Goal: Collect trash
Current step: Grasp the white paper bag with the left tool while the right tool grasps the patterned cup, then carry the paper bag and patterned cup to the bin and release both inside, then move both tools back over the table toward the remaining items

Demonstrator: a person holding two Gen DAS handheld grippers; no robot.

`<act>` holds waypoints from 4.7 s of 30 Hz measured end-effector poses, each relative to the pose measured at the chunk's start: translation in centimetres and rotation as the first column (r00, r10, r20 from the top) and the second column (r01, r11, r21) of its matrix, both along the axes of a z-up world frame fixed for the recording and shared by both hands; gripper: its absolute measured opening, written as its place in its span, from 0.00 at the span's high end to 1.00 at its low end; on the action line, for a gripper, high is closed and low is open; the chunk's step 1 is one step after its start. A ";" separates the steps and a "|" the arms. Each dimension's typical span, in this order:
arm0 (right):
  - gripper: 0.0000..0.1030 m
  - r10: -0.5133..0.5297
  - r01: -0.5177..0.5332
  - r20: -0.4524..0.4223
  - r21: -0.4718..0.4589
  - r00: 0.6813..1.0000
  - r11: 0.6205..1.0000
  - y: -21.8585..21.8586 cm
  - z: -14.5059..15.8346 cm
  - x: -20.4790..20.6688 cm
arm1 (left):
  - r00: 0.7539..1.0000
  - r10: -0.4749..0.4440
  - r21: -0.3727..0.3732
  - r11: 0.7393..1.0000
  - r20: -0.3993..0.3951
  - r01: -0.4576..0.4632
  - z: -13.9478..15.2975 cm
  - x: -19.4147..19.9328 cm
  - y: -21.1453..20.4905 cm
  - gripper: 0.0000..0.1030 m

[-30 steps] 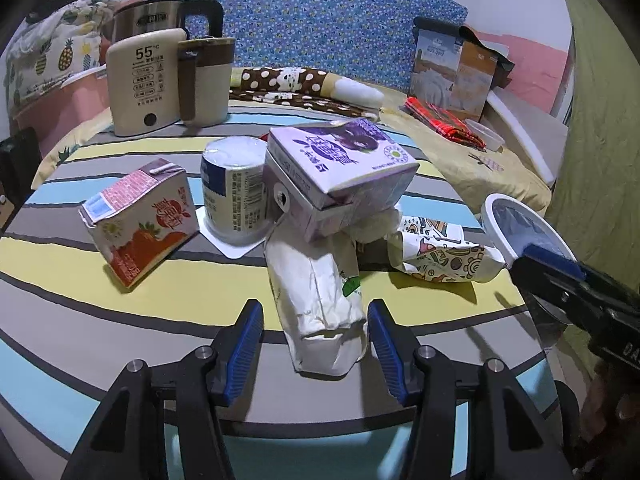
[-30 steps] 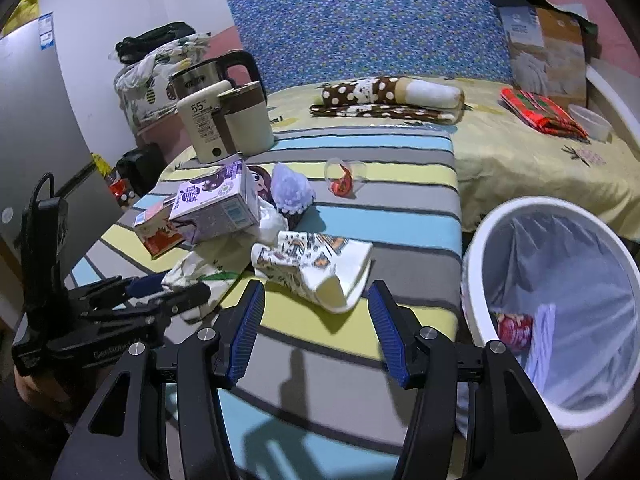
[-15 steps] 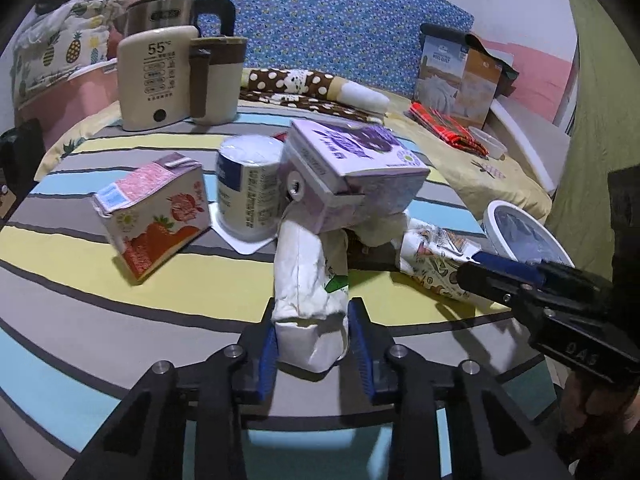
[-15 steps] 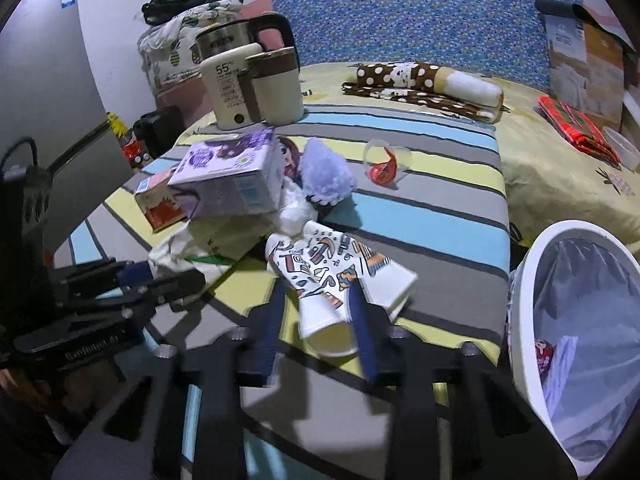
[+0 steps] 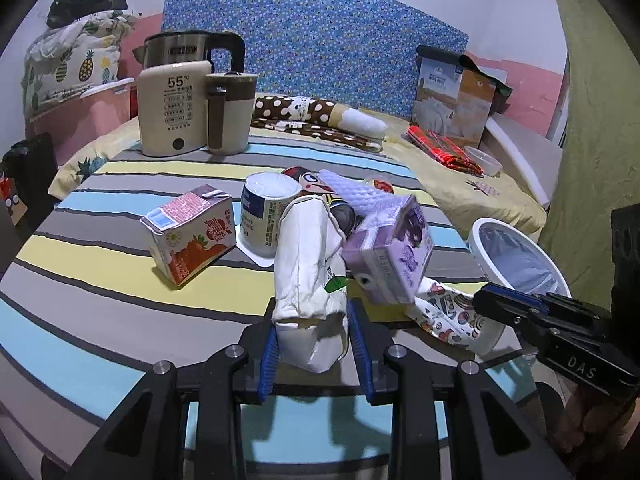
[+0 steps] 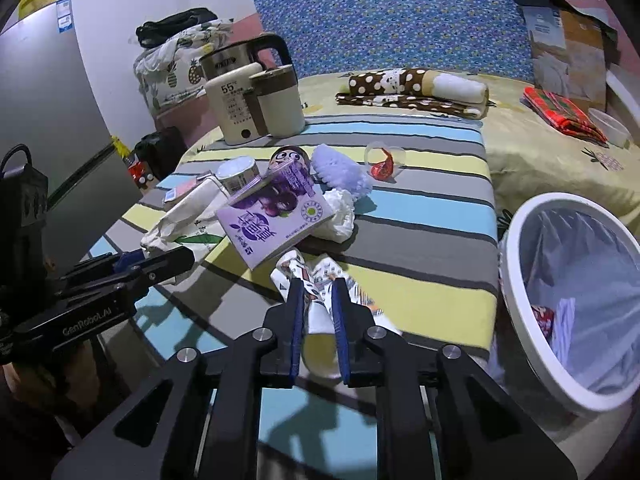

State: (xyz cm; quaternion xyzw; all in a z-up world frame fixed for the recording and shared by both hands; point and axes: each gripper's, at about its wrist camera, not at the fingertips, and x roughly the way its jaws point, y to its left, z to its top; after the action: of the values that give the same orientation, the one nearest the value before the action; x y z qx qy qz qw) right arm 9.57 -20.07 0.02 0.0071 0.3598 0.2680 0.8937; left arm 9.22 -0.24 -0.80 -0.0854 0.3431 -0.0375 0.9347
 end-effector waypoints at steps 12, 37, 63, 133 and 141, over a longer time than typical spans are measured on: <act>0.87 0.036 -0.036 -0.004 -0.021 0.999 0.999 0.2 -0.3 -1.1 | 1.000 -0.007 0.004 1.000 0.017 0.007 1.0 -1.4 -0.2 0.69; 0.79 0.047 -0.046 0.014 -0.038 0.999 0.998 -0.4 -0.2 -3.3 | 0.998 -0.047 0.005 0.999 0.050 0.047 2.3 -2.7 -1.5 0.68; 0.79 -0.194 0.191 0.046 0.073 0.980 0.979 -7.9 1.4 -2.4 | 0.957 -0.284 0.021 0.959 0.064 0.283 3.3 -0.1 -10.9 0.69; 0.73 -0.373 0.372 -0.009 0.086 0.928 0.924 -12.5 0.4 -1.6 | 0.907 -0.420 -0.040 0.906 0.016 0.421 0.9 4.9 -17.0 0.54; 0.71 -0.292 0.291 -0.007 0.117 0.956 0.950 -10.1 0.6 -1.7 | 0.937 -0.349 -0.016 0.937 0.026 0.350 1.2 3.5 -14.2 0.54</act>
State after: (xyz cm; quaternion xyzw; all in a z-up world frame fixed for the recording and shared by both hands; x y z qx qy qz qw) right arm 7.85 -30.16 0.60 0.1108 0.3341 0.1538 0.9233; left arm 12.73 -14.41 0.38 -0.0320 0.3419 -0.2073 0.9161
